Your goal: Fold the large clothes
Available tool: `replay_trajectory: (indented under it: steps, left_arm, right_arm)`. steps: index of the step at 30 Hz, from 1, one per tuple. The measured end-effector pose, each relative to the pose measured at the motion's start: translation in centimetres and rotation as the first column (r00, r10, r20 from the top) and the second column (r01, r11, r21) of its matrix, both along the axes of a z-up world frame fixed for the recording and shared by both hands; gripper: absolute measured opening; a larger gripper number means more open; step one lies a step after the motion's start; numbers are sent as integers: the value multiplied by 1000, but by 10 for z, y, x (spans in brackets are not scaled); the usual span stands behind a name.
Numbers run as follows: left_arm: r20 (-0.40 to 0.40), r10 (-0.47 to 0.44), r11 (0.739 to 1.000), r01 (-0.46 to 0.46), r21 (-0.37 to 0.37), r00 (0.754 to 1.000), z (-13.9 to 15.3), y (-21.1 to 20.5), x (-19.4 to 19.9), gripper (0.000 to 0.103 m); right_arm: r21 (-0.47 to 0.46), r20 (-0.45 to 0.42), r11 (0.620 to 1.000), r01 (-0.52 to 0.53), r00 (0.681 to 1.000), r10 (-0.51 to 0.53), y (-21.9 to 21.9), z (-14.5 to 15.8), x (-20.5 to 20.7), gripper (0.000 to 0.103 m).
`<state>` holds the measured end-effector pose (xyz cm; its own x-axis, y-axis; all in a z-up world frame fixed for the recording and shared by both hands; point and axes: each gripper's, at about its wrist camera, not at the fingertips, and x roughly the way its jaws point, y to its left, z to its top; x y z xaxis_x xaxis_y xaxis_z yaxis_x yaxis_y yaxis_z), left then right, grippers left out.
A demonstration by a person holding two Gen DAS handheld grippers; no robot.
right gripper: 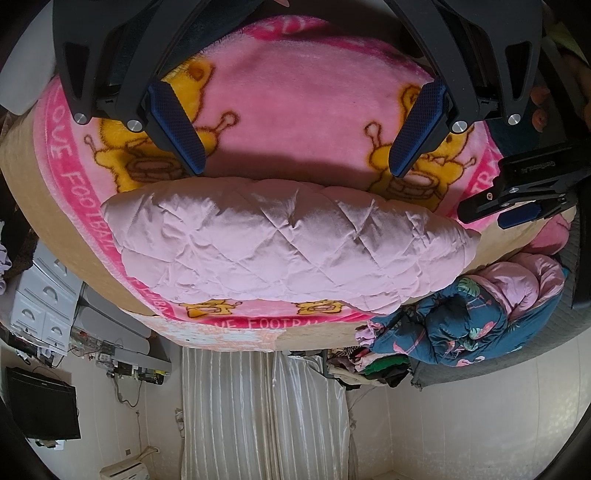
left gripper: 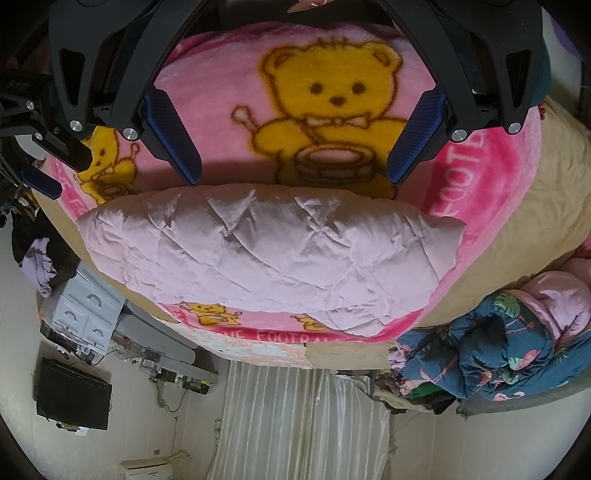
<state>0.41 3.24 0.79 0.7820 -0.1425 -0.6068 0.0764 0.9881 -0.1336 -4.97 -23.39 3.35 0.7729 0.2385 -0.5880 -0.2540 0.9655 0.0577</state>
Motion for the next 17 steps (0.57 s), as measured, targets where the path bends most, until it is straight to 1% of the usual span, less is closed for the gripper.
replay_trajectory:
  steps: [3,6,8,9,11,13,14,15,16,17]
  left_arm:
    - [-1,12,1000,-12,12,1000,-1,0,1,94]
    - [-14,21,1000,-21,-15,1000,-5,7,5,94]
    - [-25,39,999,-39,-30,999,-8,15,9,94]
    - [-32,47,998,-48,-36,998,-10,18,11,94]
    - [-53,84,996,-85,-36,995,-14,32,20,94]
    - [-78,130,990,-134,-40,988,-18,55,34,94]
    - [-88,167,984,-172,-47,982,-21,74,43,94]
    - [-106,212,975,-217,-41,972,-25,96,54,94]
    - [-129,242,968,-248,-36,962,-28,113,63,94]
    - [-154,285,955,-293,-32,946,-31,136,73,94]
  right_arm:
    - [1,1,1000,-2,1000,2,-1,0,0,99]
    - [4,13,1000,22,1000,-22,-5,3,1,99]
    - [15,22,998,54,998,-54,-16,6,3,99]
    - [15,24,998,65,998,-66,-24,8,4,99]
    - [26,34,992,120,992,-121,-48,11,6,99]
    - [66,21,979,194,980,-196,-83,12,10,99]
    - [89,5,961,261,965,-262,-110,10,13,99]
    - [95,-5,933,347,938,-348,-144,6,16,99]
    - [86,-7,913,399,917,-400,-164,3,18,99]
    - [49,-9,863,502,865,-502,-204,-7,21,99]
